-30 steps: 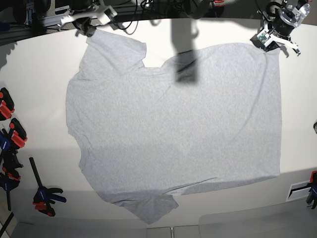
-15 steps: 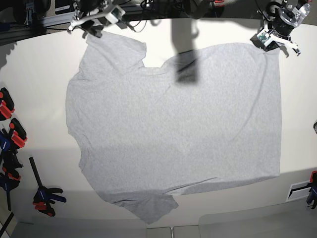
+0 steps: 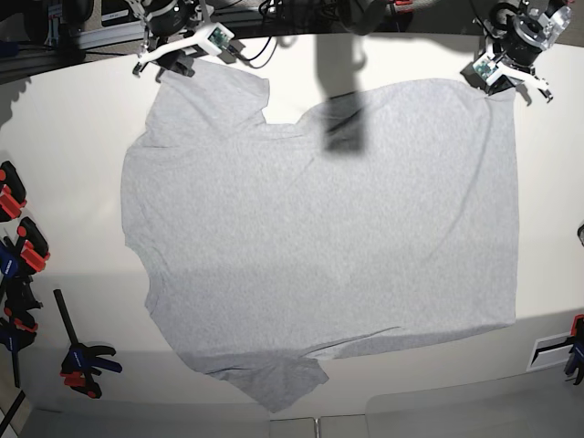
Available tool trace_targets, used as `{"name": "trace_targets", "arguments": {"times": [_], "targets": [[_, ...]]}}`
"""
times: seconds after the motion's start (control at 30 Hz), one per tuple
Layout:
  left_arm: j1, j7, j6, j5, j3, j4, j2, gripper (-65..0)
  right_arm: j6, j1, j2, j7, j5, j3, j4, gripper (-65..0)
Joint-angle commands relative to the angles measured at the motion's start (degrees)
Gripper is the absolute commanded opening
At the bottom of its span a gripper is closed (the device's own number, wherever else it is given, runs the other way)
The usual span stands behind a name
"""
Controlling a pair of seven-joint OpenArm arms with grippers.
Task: Fold the T-shirt properly
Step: 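Drag the shirt toward the robot with both grippers to flatten it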
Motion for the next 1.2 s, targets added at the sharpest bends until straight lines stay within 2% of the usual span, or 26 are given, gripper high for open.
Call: {"name": "trace_targets", "arguments": {"times": [0.0,0.4,0.57,0.7,0.97,1.17], "targets": [[0.33,-0.55,0.90,0.07,-0.44,0.83,-0.94,-65.0,-0.02,-0.35,0.48,0.74,-0.68,0.11,0.39,-34.7],[0.33,-2.43,0.87,0.09,-0.44,0.83,-0.94,-65.0,-0.04,3.67,0.48,1.92,-0.98,0.11,-8.63,-35.1],[0.33,-2.43,0.90,0.07,-0.44,0.83,-0.94,-65.0,-1.51,4.24,0.50,1.66,-7.52,0.11,-11.06,-35.1],[0.33,-2.43,0.87,0.07,-0.44,0.83,-0.94,-65.0,-1.88,4.24,0.48,2.32,-6.45,-0.31,-10.91,-35.1],[0.33,-2.43,0.90,0.07,-0.44,0.83,-0.94,-65.0,-1.92,4.24,0.50,2.34,-7.19,-8.81,-8.09,-35.1],[0.33,-2.43,0.90,0.07,-0.44,0.83,-0.94,-65.0,-3.93,4.24,0.48,2.23,-10.71,-14.19,-5.57,-35.1]]}}
